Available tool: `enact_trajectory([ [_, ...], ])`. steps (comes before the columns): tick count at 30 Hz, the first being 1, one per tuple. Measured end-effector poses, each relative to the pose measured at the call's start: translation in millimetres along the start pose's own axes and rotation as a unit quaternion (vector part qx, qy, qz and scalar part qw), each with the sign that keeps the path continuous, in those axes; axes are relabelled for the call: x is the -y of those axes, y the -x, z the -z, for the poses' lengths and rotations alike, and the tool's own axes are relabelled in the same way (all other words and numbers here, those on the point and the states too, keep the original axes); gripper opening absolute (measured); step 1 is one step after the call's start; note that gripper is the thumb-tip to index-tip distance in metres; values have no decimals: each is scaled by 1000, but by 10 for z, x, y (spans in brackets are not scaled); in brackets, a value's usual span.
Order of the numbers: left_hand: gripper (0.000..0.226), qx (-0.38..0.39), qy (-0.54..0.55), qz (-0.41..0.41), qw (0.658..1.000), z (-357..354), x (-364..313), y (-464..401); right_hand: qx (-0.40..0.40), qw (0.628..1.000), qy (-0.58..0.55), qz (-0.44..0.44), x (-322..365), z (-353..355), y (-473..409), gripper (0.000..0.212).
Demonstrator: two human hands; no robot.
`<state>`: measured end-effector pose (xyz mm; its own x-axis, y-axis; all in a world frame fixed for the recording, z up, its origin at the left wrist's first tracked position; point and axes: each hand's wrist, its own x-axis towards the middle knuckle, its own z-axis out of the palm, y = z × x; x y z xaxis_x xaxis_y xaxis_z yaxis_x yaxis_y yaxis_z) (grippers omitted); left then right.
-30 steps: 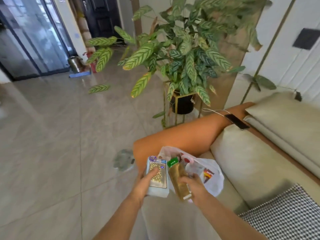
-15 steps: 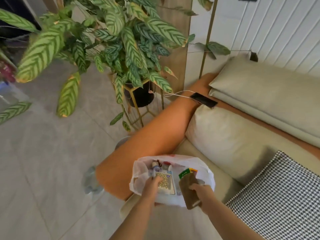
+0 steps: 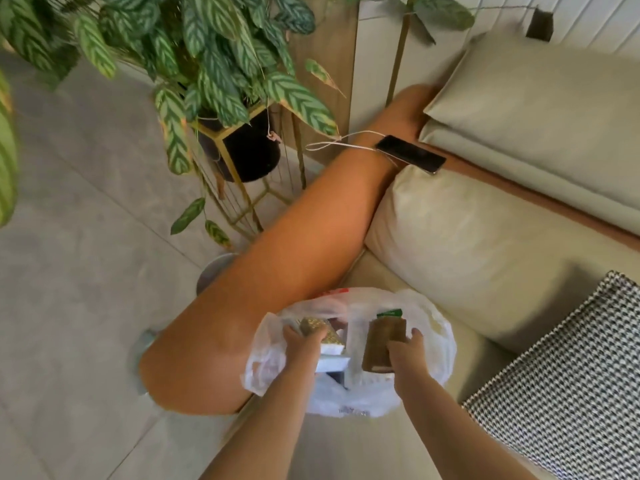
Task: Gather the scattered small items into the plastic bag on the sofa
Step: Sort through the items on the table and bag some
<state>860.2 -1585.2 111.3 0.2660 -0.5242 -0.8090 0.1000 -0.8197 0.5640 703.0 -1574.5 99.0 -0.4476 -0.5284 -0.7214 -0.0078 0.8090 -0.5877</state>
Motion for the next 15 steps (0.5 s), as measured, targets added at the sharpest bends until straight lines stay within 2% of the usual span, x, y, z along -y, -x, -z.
enact_trajectory([
  [4, 95, -13, -9, -3, 1000, -83, -10, -84, 20, 968, 190, 165, 41, 79, -157, 72],
  [6, 100, -11, -7, -16, 1000, -101, -4, -102, 34, 960, 202, 192, 100, 150, -182, 71],
  [8, 100, -16, -48, -33, 998, -90, 17, -80, 39, 955, 198, 217, 136, 227, -205, 72],
  [10, 90, -27, -111, -84, 990, -43, 83, 11, 59, 936, 253, 237, 128, 298, -139, 63],
  [12, 72, -40, -183, -129, 974, 30, 157, 138, 65, 902, 331, 269, 97, 391, -24, 46],
  [15, 47, -106, -319, -193, 922, 178, 262, 324, -24, 823, 432, 369, 75, 580, 129, 41],
])
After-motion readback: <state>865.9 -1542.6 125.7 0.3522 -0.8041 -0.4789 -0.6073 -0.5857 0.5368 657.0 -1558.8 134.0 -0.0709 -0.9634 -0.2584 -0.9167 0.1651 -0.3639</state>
